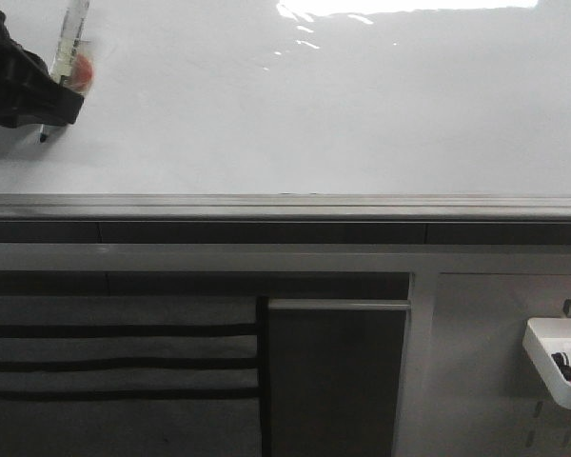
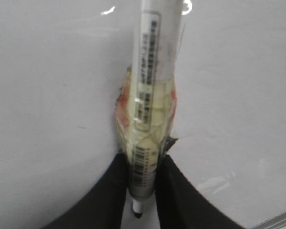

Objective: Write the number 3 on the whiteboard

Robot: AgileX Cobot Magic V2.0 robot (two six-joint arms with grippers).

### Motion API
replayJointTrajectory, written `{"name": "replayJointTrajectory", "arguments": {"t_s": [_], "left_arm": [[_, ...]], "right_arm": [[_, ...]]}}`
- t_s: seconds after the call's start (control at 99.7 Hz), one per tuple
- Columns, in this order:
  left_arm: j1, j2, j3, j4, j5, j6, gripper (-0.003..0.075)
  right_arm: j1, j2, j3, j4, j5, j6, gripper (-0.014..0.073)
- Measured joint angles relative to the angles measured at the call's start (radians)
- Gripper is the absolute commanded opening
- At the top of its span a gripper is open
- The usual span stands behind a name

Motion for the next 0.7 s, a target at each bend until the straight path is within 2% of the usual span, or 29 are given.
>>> {"name": "replayJointTrajectory", "arguments": {"t_s": [0.291, 0.381, 0.551, 0.702], "left_arm": [[0.0, 0.0, 0.0, 0.0, 0.0, 0.0, 0.0123], [0.0, 0.0, 0.0, 0.0, 0.0, 0.0, 0.0091], [0.0, 0.0, 0.0, 0.0, 0.0, 0.0, -0.0018], [0.0, 0.0, 0.0, 0.0, 0.0, 0.0, -0.0018]], "right_arm": [[0.0, 0.0, 0.0, 0.0, 0.0, 0.0, 0.0518], [0.0, 0.0, 0.0, 0.0, 0.0, 0.0, 0.0518], [0.0, 0.0, 0.0, 0.0, 0.0, 0.0, 0.0518], [0.0, 0.0, 0.0, 0.0, 0.0, 0.0, 0.0518]]}}
